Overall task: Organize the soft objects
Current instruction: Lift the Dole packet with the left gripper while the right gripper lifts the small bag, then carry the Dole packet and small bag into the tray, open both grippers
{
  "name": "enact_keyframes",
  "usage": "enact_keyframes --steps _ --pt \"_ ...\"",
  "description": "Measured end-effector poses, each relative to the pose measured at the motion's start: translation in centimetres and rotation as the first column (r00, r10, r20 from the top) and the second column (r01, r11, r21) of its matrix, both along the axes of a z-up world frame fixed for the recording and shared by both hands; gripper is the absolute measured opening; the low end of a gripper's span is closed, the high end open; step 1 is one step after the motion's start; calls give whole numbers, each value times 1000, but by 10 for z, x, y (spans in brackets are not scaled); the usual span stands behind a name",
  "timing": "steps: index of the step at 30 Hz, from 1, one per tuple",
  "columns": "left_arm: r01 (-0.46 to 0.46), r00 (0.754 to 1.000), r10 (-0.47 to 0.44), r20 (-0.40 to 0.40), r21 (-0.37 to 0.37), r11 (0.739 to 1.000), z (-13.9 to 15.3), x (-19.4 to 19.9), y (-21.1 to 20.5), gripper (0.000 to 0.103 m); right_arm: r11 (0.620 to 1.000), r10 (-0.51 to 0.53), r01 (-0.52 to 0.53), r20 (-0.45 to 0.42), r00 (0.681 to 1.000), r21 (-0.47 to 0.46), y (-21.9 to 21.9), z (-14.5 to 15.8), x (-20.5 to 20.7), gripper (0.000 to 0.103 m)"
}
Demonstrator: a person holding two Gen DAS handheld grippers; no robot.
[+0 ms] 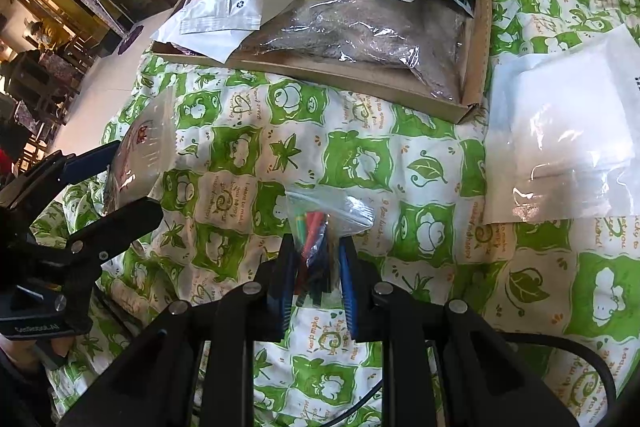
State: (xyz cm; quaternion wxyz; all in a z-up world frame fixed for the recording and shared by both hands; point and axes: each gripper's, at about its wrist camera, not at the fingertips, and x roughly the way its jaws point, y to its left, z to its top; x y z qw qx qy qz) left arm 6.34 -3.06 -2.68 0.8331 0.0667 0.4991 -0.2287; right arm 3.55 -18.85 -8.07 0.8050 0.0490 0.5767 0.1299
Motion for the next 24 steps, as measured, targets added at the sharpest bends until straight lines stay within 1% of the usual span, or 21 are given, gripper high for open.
enact_keyframes --steps 5,9,14,20,24 --pt "-16 1000 16 -19 -12 1000 -1 4 5 80 1000 -20 20 3 1000 15 -9 4 3 20" --pt "-15 1000 14 -19 -28 1000 3 4 6 80 999 -34 33 30 999 32 -18 18 6 20" --pt "-1 1000 1 -17 -3 1000 10 7 3 80 998 -52 49 58 997 45 -30 36 14 20" --pt "29 1000 -29 10 30 999 24 19 -9 80 996 -77 74 61 995 42 -40 40 28 20" --pt "44 999 -45 31 28 999 38 30 -18 80 996 -73 70 67 995 46 -42 43 35 20"
